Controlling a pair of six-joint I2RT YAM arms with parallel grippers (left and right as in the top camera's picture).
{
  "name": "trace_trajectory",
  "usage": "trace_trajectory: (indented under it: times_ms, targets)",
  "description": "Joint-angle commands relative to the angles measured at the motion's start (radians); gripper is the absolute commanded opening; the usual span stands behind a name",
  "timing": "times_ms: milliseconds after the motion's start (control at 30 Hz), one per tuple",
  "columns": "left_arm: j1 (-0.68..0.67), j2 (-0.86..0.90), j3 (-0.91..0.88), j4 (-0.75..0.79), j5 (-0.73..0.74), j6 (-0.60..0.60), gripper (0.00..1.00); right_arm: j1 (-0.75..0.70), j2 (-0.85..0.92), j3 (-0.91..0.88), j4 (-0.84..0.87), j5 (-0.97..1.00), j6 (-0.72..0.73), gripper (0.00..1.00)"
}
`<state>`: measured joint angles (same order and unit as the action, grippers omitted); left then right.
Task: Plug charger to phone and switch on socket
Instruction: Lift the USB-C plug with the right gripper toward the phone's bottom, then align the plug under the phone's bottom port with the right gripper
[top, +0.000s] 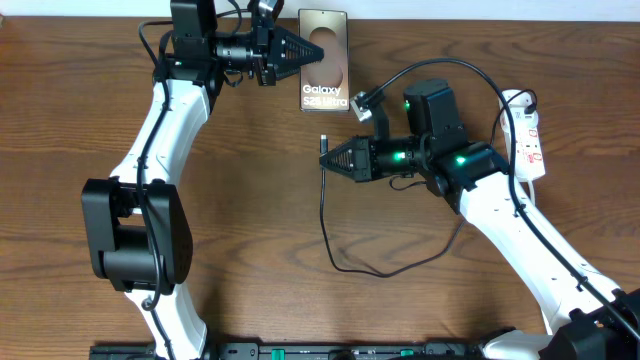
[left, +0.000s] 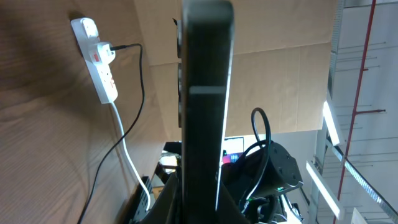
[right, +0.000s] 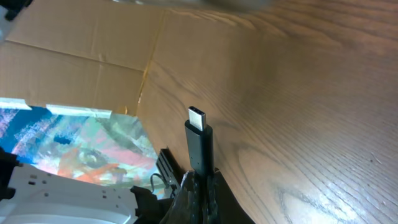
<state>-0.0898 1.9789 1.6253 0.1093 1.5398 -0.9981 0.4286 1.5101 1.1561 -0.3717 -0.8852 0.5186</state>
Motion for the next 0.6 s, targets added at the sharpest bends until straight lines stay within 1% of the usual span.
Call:
trace_trajectory:
  times_ms: [0, 100, 300, 567]
  targets:
    - [-0.001, -0.006, 0.008, 0.010, 0.031, 0.002, 0.07, -0.002, -0.006, 0.007, 0.023, -0.058, 0.009, 0.01]
    - [-0.001, -0.006, 0.008, 0.010, 0.032, 0.013, 0.07, -0.002, -0.026, 0.007, 0.035, -0.039, 0.039, 0.01]
    - [-0.001, -0.006, 0.008, 0.010, 0.031, 0.021, 0.07, -0.002, -0.104, 0.007, -0.003, 0.116, 0.052, 0.01]
    - [-0.001, -0.006, 0.008, 0.010, 0.031, 0.036, 0.07, 0.025, -0.122, 0.007, -0.009, 0.125, 0.045, 0.01]
